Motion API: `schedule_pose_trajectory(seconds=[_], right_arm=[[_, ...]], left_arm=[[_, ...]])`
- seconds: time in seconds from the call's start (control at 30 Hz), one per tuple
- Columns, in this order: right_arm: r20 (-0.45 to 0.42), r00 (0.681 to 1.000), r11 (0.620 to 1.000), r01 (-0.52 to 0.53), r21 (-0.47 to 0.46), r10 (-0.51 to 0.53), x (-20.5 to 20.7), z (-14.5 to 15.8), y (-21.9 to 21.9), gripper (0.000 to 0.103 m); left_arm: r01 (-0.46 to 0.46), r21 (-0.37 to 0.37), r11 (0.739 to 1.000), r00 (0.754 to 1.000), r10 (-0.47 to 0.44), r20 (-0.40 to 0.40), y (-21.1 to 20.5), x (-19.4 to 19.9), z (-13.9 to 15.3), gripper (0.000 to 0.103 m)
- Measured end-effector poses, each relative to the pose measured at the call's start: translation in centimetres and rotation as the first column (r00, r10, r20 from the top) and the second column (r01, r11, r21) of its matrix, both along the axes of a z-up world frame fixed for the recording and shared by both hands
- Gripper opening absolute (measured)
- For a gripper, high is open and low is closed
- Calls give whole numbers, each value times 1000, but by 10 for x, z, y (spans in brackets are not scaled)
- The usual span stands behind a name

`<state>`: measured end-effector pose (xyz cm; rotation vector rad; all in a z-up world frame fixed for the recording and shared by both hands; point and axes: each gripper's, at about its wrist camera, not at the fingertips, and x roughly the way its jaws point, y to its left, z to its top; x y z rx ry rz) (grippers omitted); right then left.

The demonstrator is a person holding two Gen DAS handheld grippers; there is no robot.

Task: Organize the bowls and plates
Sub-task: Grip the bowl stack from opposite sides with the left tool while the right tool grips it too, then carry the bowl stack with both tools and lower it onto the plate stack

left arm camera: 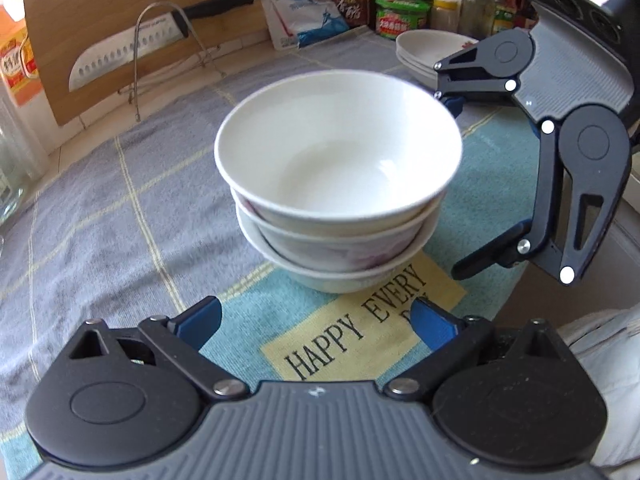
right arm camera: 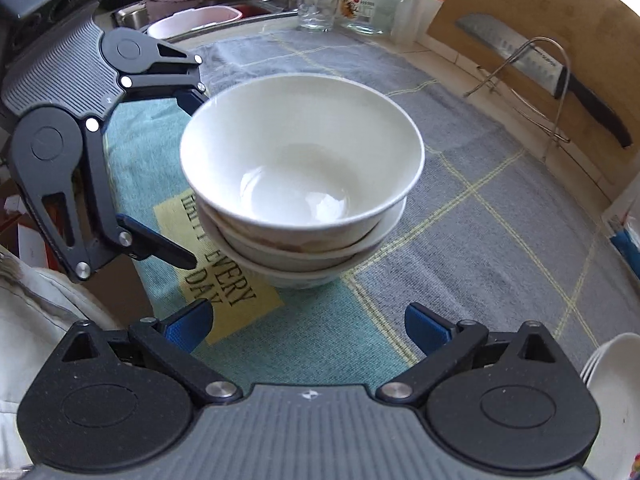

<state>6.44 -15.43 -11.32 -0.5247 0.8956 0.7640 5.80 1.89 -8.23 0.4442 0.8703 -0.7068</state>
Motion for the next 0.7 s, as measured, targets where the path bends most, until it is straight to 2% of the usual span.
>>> schedule_pose_trajectory(seconds=[0.13, 0.27, 0.53, 0.7], right_arm=[[-46, 999, 999, -24, 45, 26, 6, -7, -5, 103], [-55, 998, 997, -29, 71, 33, 10, -8, -6, 103], [-31, 998, 996, -43, 73, 46, 23, -2, 2, 103], [-59, 997, 996, -44, 81, 49, 33, 1, 1, 103]], left_arm=[[-40, 14, 999, 999, 40, -24, 1, 1, -4, 99], [-16, -7, 1000, 1000, 16, -22, 1, 5, 2, 99], [132, -46, 990, 990, -133, -35, -2, 27, 6, 98], [238, -85, 968, 968, -243, -57, -1, 43, 8, 96]])
